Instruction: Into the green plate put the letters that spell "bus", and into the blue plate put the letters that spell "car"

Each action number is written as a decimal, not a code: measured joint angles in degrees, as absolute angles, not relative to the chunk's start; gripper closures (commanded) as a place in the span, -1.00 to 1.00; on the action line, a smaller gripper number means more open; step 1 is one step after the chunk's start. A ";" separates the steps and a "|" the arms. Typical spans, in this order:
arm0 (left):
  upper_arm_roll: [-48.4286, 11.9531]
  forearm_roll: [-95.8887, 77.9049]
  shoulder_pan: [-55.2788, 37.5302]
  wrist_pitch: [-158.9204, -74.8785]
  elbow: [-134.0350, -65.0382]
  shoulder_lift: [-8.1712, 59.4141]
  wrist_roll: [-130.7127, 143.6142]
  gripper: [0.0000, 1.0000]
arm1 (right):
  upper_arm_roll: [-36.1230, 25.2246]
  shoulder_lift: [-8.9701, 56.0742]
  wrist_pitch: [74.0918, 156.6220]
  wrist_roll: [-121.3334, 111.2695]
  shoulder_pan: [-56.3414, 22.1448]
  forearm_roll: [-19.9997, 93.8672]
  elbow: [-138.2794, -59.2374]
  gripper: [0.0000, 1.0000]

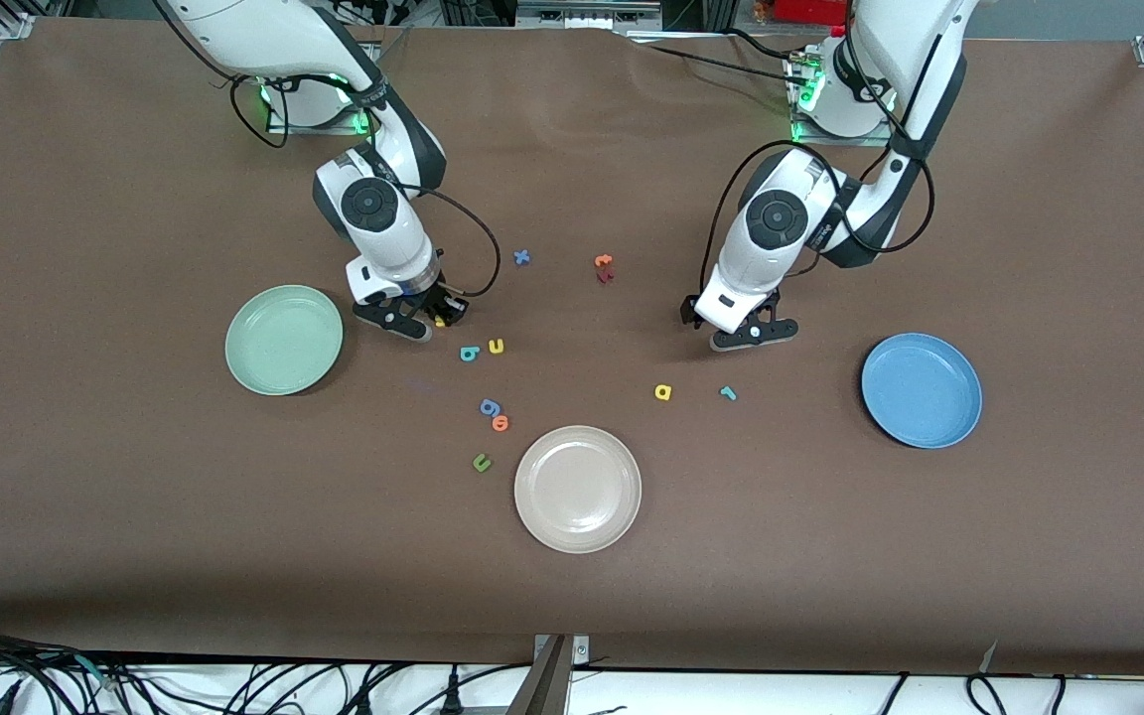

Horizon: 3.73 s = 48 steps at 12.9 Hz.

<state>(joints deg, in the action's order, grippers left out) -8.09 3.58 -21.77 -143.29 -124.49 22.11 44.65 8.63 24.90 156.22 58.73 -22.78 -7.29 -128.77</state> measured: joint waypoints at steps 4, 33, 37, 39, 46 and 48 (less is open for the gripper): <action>-5.17 3.85 -23.65 -146.82 -124.32 24.51 45.91 -0.81 | 7.21 23.07 151.04 58.24 -22.77 -8.08 -127.29 0.71; -3.65 8.07 -25.67 -150.44 -123.58 27.43 46.16 0.73 | 5.19 26.50 137.61 86.40 -26.26 -0.90 -109.99 -0.54; -3.64 8.08 -25.66 -150.45 -123.57 27.45 45.91 0.84 | 5.20 32.21 137.42 86.71 -26.59 -0.90 -105.88 -0.43; -3.24 8.19 -25.53 -150.47 -123.37 27.41 43.58 0.81 | 5.21 35.07 137.43 86.80 -26.68 -0.90 -104.32 -0.38; 0.77 8.34 -17.53 -148.56 -122.60 22.30 15.31 0.74 | 5.22 37.13 137.16 86.84 -27.96 -0.90 -102.92 0.09; 1.26 8.34 -14.14 -148.28 -122.60 20.96 6.90 0.74 | 5.22 37.61 136.99 86.85 -28.15 -0.90 -102.92 0.17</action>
<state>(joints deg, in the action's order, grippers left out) 1.26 8.34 -14.14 -148.28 -122.60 20.96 6.90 5.22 37.61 136.99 86.85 -28.15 -0.90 -102.92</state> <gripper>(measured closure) 0.749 0.542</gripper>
